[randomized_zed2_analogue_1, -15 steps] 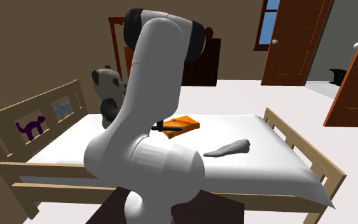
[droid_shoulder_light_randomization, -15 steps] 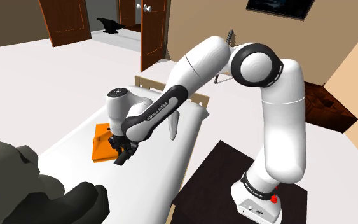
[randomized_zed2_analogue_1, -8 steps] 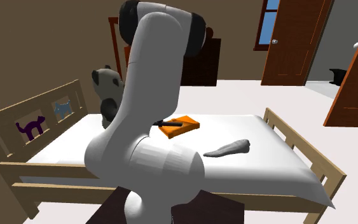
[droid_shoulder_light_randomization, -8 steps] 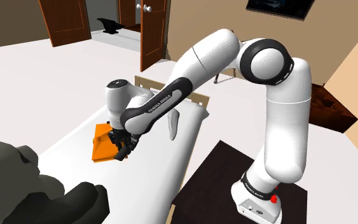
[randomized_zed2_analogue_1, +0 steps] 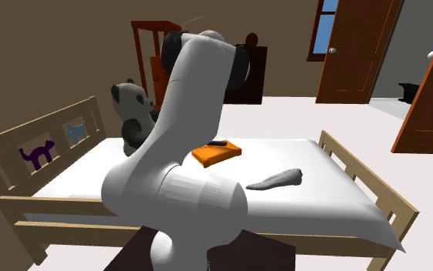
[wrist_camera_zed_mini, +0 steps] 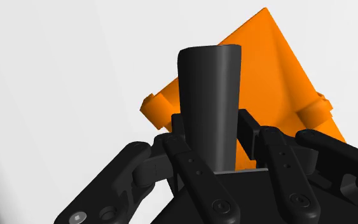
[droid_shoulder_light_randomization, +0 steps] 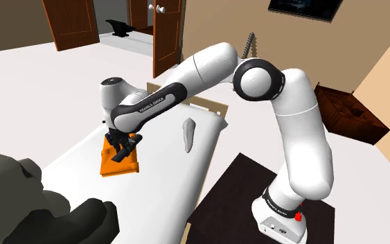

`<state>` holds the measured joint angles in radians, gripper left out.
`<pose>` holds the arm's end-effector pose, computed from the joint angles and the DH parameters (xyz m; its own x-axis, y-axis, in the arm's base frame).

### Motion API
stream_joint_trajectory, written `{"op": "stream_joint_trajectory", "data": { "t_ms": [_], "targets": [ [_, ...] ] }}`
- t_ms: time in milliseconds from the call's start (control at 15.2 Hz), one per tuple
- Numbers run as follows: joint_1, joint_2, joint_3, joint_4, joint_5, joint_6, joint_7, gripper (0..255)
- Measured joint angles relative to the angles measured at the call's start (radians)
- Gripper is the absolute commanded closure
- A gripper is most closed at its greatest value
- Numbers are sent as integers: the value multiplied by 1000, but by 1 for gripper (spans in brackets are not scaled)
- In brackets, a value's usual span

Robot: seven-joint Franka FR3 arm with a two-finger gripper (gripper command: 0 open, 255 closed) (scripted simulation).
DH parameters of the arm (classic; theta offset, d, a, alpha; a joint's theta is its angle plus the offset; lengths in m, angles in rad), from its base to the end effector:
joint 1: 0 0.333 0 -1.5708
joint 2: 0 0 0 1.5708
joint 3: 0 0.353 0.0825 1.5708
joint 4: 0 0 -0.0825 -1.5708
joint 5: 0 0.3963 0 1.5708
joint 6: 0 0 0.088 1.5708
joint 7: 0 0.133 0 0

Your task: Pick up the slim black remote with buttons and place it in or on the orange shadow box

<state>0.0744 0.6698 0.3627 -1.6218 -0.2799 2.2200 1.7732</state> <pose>0.6700 0.2605 0.2438 0.3312 -0.9436 0.0003 -0.9434 -0.3312 0.0194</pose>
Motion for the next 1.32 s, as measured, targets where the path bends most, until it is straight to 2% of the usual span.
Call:
{"op": "stream_joint_trajectory", "data": {
  "t_ms": [264,396,660,1320],
  "targets": [
    [27,158,-23,273,-9,-112,-48,255],
    [51,257,-36,445,-13,-180,-73,255],
    [61,317,-45,508,-18,-182,-82,255],
    [67,374,-55,513,-28,-131,-78,255]
  ]
}}
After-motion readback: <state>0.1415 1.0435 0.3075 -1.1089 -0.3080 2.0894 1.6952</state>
